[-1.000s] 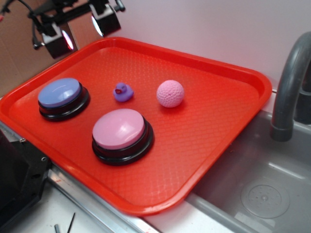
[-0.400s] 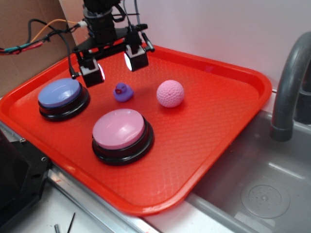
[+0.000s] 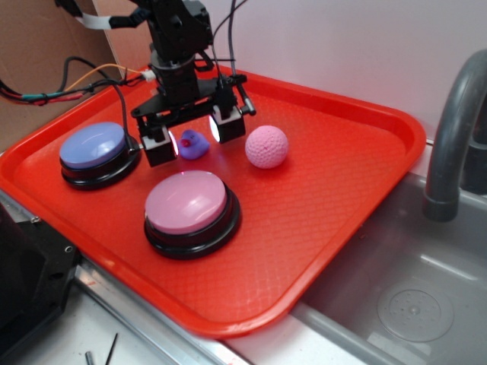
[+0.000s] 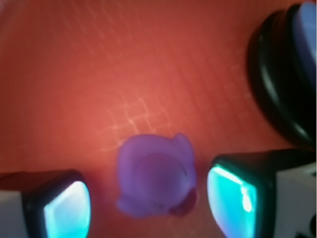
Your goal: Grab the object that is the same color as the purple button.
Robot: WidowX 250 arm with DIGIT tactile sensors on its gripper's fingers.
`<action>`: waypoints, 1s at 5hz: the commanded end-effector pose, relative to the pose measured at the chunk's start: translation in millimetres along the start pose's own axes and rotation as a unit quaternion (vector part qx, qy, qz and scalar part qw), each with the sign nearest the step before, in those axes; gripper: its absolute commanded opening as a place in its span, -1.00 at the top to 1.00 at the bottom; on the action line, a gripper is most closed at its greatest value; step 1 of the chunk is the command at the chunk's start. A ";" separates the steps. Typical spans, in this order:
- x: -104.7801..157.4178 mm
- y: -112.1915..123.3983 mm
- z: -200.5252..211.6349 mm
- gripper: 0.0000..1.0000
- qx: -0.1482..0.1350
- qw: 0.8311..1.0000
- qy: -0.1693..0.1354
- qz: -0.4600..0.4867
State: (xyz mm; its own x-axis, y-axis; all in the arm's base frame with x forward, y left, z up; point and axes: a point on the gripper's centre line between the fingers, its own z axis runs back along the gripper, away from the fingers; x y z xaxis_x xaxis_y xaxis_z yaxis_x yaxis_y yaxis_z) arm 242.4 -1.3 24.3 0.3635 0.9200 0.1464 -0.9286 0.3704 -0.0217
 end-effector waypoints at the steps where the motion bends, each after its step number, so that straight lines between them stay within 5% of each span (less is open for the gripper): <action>1: 12.1 -0.8 1.3 1.00 -0.022 1.000 -0.005 0.018; 3: 13.2 -5.5 13.0 1.00 -0.020 0.999 0.021 -0.037; 5: 33.4 -22.1 105.0 1.00 -0.058 0.956 0.074 -0.278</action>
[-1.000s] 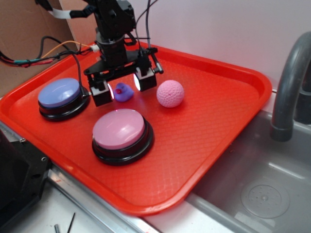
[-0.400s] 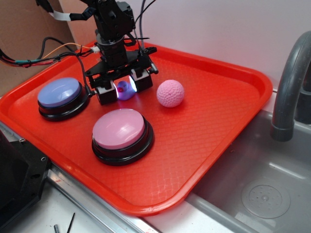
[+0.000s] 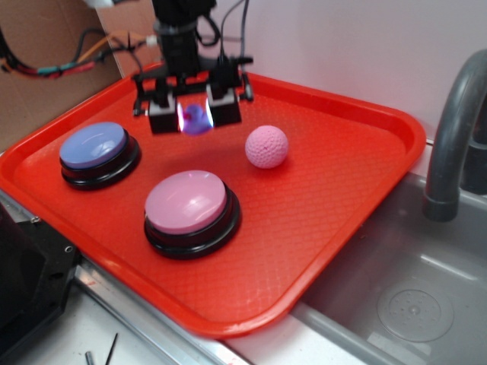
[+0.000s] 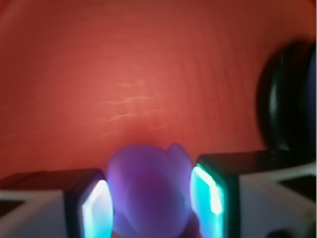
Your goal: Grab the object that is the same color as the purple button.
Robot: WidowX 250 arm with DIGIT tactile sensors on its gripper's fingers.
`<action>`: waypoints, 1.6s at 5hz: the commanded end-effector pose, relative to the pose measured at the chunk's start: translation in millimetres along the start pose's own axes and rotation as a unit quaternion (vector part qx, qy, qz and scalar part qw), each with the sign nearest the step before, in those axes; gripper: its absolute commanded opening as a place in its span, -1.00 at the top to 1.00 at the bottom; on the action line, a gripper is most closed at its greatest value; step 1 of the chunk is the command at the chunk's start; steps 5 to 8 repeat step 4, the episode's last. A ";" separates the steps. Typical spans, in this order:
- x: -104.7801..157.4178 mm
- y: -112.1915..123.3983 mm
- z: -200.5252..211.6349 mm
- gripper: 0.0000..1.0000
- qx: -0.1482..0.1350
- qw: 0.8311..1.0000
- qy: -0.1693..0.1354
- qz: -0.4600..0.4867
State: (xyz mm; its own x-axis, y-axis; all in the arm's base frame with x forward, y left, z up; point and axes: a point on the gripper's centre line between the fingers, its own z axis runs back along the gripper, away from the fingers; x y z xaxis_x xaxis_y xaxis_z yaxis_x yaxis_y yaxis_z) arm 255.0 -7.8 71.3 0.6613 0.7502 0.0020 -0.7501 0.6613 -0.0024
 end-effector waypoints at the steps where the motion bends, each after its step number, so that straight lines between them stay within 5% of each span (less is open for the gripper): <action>1: 20.7 0.5 108.1 1.00 -0.060 0.973 -0.031 -0.220; 3: 18.4 11.6 169.9 1.00 -0.079 0.949 -0.067 -0.297; 8: 26.1 19.0 172.5 1.00 -0.087 0.952 -0.070 -0.285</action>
